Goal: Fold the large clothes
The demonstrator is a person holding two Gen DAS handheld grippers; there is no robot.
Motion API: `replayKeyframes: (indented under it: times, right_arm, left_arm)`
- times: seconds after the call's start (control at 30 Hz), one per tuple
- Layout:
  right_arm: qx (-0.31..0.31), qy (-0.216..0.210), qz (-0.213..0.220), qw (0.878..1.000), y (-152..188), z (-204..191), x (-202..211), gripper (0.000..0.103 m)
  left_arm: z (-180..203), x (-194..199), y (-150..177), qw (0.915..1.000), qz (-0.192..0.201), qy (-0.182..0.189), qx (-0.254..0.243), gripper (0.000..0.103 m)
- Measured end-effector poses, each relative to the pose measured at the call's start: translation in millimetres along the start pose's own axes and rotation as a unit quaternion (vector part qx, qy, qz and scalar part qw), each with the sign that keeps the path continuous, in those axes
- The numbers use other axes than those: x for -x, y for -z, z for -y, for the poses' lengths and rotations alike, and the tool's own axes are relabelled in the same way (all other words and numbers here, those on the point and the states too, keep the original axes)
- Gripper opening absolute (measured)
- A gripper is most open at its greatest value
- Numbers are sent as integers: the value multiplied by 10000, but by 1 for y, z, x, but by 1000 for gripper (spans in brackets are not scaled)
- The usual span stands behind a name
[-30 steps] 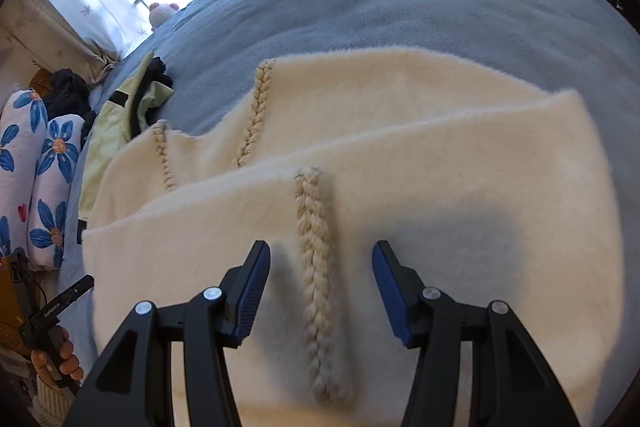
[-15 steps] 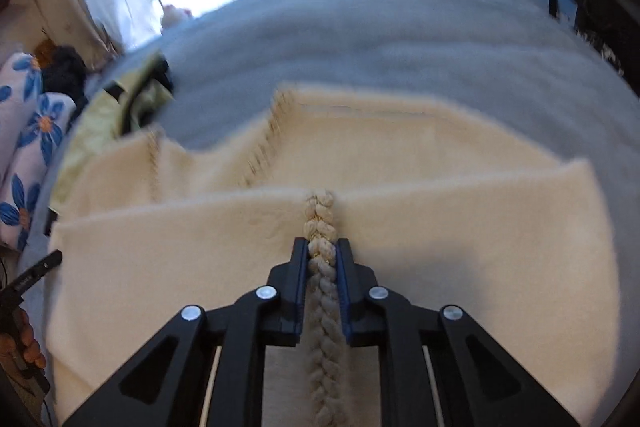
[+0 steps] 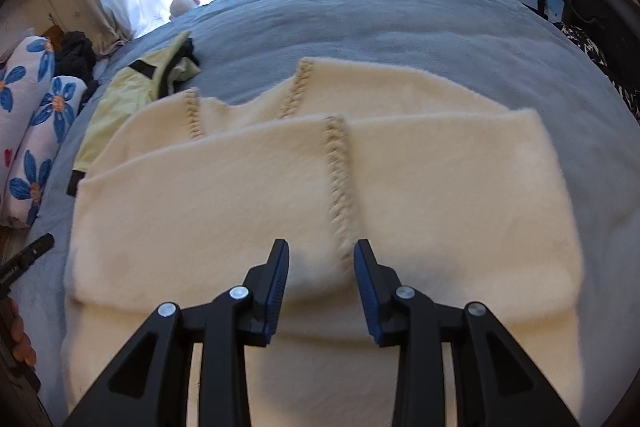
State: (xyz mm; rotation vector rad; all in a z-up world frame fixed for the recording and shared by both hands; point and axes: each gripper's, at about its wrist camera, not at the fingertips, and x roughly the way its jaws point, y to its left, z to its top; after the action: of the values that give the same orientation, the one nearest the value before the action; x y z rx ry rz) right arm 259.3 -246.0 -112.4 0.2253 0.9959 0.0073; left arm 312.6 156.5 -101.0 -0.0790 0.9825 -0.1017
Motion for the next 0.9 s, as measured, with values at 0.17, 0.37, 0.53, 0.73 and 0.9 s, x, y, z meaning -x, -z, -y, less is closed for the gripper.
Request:
replayKeyframes:
  times: [0.17,0.37,0.53,0.73,0.9]
  right_arm:
    - [192,-446,-260,9985,10,-54,0,34]
    - [326,-966,-322,9943,17,-99,-9,34]
    - [357,-934,-439,9940,20,-89,-27,31]
    - [516,977,119,9938,15,-29,-20,34]
    - [171,861,-96,9961,20,-16,-17,35]
  left_arm:
    - [54,4,28,9990,-208,408,6,36]
    - [82,-17,47,9988,-397,273,41,36]
    - [68,-31,52,9983,-289,-488,-115,36]
    - [39,-33,51,9987,-311,-411,45,36]
    - [50,-34,57,9976,-187,-658,-125,36]
